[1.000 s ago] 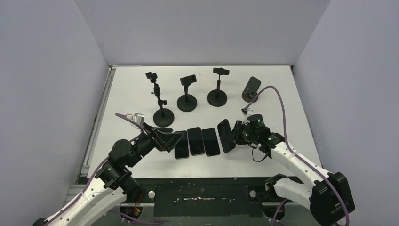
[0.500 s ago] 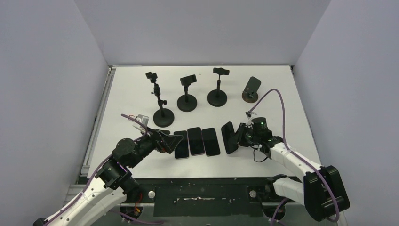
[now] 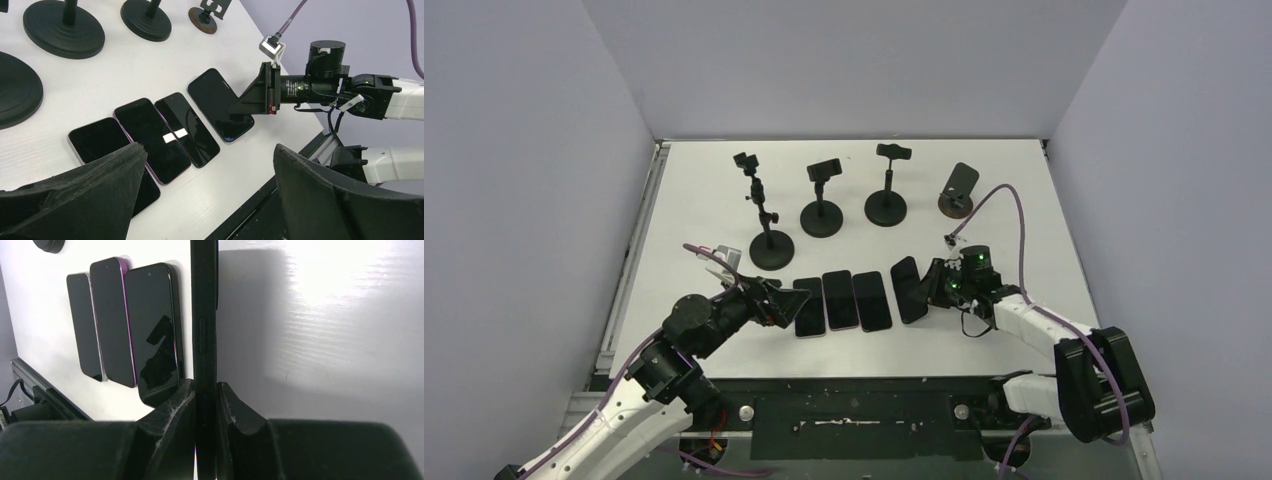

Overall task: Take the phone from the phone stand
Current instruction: Place the phone at the center of the board.

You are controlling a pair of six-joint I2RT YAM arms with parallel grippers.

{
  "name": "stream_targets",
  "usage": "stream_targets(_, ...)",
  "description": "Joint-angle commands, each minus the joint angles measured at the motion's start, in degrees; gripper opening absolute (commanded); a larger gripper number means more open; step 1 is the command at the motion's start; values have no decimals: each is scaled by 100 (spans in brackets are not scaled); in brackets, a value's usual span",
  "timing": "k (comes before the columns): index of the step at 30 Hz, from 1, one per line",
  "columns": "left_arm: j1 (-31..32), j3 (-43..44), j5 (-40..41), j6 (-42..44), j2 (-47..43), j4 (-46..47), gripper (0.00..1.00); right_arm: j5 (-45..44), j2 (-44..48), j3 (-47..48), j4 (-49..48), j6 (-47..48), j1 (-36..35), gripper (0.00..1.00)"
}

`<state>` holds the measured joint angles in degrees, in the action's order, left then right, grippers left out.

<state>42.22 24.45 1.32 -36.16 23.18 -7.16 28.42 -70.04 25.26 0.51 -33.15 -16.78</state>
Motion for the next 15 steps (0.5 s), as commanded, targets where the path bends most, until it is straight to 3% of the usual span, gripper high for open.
stream_targets(1,-22,135,64,143,-51,46,97,299,-247,-61,-517,76,7,0)
stream_targets(15,-34,133,-31,141,82,174,97,586,-534,-76,-115,194,-44,0)
